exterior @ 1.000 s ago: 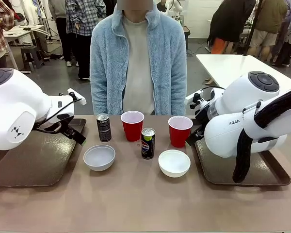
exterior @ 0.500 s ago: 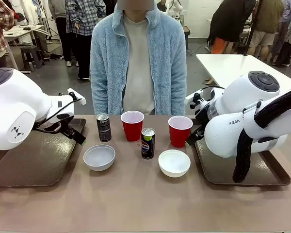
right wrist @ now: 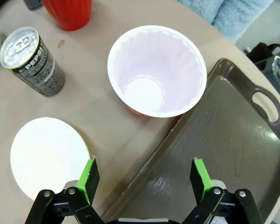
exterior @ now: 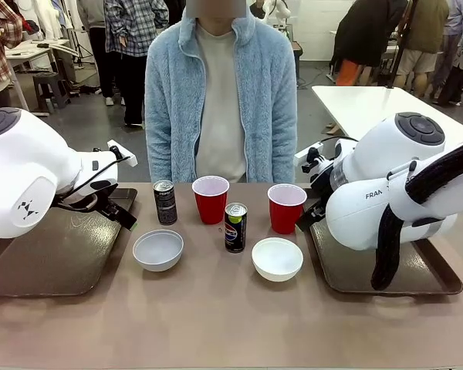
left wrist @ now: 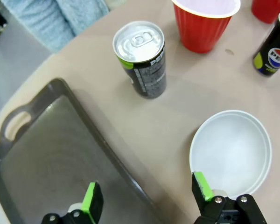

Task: Prepare tableware on both trays.
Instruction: Pick up a Picnic Bowl from the table and place it on a Handle tray.

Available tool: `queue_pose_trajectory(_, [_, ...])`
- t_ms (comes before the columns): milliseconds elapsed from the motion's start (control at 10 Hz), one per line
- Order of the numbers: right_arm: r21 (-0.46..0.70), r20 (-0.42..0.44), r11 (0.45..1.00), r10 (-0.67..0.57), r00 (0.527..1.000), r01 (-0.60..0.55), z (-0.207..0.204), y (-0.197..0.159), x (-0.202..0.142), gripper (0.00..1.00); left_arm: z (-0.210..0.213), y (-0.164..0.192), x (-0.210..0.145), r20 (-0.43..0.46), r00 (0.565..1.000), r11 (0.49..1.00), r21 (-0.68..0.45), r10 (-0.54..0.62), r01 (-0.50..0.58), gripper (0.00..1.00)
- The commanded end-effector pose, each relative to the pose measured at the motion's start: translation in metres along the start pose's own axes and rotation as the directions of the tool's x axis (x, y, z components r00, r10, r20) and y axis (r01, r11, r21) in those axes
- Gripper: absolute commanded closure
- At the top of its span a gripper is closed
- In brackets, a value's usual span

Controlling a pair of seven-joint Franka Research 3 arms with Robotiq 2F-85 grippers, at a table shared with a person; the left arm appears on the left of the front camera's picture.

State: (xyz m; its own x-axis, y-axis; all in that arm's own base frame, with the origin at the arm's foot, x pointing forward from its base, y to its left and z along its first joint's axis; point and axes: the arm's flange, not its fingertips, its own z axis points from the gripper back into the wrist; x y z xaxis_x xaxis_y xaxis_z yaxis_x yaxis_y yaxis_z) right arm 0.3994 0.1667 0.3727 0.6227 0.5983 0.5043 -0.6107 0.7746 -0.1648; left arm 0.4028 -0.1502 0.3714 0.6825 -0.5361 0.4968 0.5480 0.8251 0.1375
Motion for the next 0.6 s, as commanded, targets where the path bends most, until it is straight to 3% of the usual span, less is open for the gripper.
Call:
queue_pose_trajectory(0, [-0.029, -0.025, 0.999, 0.024, 0.999, -0.024, 0.046, 0.02, -0.013, 0.0, 0.037, -0.007, -0.016, 0.005, 0.999, 0.999, 0.022, -0.047, 0.047, 0.0])
queue_pose_trajectory(300, [-0.047, -0.122, 0.999, -0.002, 0.993, -0.003, 0.118, 0.054, -0.068, 0.0, 0.106, -0.01, -0.071, -0.158, 0.982, 0.993, -0.086, -0.1, 0.087, 0.0])
queue_pose_trajectory(500, [-0.016, -0.234, 0.997, -0.072, 0.97, 0.07, 0.137, 0.069, -0.109, 0.0, 0.127, -0.02, -0.101, -0.243, 0.959, 0.982, -0.153, -0.144, 0.109, 0.0])
